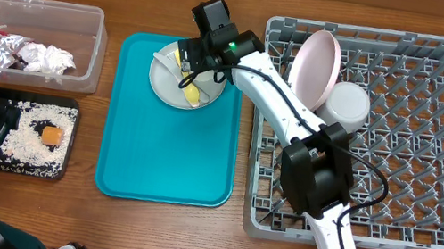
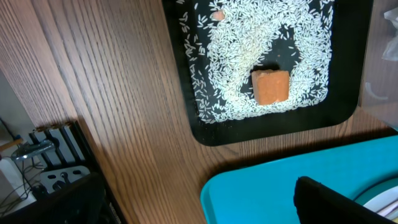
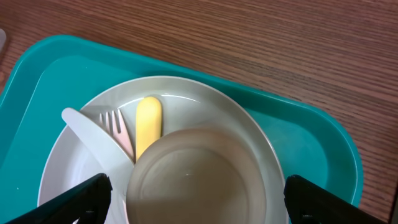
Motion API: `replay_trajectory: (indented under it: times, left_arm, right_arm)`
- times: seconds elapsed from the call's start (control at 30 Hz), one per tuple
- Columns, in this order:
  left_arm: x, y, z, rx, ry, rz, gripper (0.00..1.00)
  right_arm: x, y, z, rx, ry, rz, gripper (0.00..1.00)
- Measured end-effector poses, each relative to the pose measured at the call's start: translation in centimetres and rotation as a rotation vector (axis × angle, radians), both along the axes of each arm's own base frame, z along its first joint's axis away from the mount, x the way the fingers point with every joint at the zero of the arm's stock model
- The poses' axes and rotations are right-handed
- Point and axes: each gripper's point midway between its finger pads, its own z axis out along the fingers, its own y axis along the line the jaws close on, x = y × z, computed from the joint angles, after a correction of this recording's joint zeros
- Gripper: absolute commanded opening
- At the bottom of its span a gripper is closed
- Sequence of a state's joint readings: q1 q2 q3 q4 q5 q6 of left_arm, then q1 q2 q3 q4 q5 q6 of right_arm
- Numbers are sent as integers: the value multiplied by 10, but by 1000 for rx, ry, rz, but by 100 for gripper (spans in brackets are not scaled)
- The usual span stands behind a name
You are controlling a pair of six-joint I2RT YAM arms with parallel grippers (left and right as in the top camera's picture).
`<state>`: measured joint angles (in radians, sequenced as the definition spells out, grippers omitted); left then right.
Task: Sort waste into correct bins and load items into the dishwasher rack
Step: 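Reach the right gripper to the white plate on the teal tray, then grasp the white cup on the plate with the right gripper and lift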
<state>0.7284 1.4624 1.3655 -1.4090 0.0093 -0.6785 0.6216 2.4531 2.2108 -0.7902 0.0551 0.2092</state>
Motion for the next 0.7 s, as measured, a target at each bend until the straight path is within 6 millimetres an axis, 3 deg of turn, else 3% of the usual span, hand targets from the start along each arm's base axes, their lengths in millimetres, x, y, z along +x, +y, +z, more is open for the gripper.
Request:
replay_trajectory:
  times: [0.4,0.53,0.57,0.6,0.7]
  left_arm:
    - [0,0,0,0,0,0,100]
    - [0,0,0,0,0,0,100]
    - [0,0,0,0,0,0,100]
    - [0,0,0,0,0,0,100]
    - [0,0,0,0,0,0,100]
  right_arm:
    - [0,0,-10,-2,3,0,90]
    - [-1,0,-11,-2,4,0,84]
    - [-1,-1,-11,-3,4,-1,73]
    - [0,0,-11,-1,2,1,68]
    - [0,0,-10,3,-1,-3,64]
